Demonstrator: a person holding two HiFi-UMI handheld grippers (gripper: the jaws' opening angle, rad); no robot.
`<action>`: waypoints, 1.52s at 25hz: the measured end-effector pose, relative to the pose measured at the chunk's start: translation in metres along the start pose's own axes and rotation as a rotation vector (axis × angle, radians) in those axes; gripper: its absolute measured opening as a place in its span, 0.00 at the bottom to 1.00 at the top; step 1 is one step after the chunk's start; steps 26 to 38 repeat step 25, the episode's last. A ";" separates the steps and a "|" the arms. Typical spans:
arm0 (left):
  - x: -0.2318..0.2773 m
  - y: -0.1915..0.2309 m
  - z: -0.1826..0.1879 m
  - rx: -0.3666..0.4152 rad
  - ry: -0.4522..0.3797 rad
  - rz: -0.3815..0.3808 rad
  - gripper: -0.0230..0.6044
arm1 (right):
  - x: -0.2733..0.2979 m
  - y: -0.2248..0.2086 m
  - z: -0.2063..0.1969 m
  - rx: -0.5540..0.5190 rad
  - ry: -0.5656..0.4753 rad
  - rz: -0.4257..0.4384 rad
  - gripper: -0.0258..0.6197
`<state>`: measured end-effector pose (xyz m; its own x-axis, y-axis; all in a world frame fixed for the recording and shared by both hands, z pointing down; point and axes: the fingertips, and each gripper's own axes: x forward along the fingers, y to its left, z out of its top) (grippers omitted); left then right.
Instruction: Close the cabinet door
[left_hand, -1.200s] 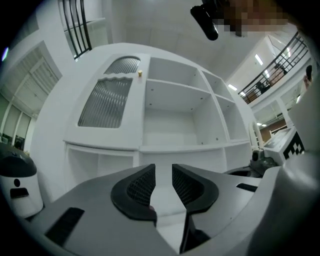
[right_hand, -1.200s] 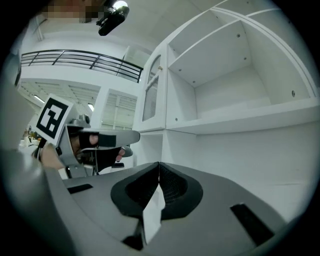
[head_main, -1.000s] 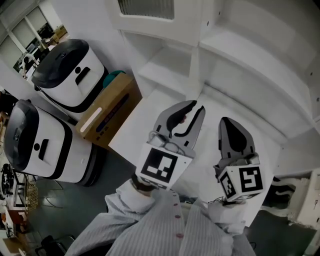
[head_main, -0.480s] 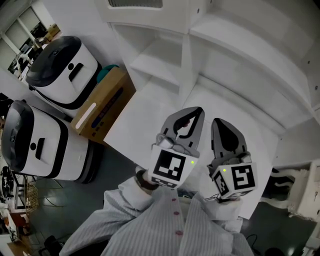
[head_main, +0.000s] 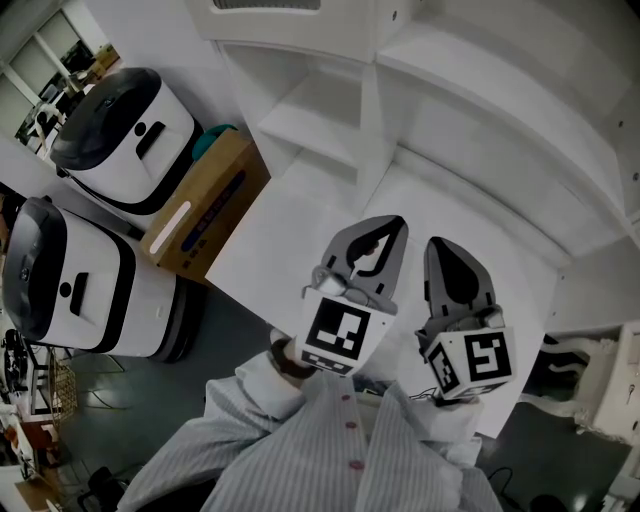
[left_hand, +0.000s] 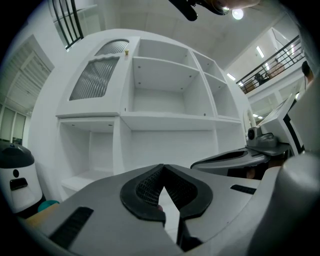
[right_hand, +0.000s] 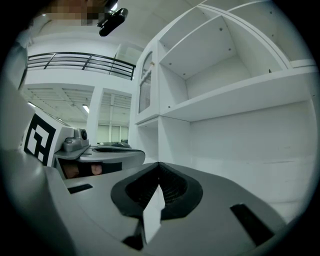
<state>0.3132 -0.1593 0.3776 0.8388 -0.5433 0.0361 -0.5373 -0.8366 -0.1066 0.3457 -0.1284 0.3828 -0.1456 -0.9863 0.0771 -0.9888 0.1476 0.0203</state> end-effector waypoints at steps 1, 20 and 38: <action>0.000 0.000 0.000 0.001 0.001 -0.001 0.05 | 0.000 0.000 0.000 -0.002 0.001 0.001 0.06; 0.007 0.000 -0.005 -0.009 0.016 -0.012 0.05 | 0.002 0.001 0.006 -0.019 -0.001 0.013 0.06; 0.013 0.003 -0.003 0.008 -0.008 -0.002 0.05 | 0.001 -0.003 0.007 -0.028 -0.002 0.008 0.06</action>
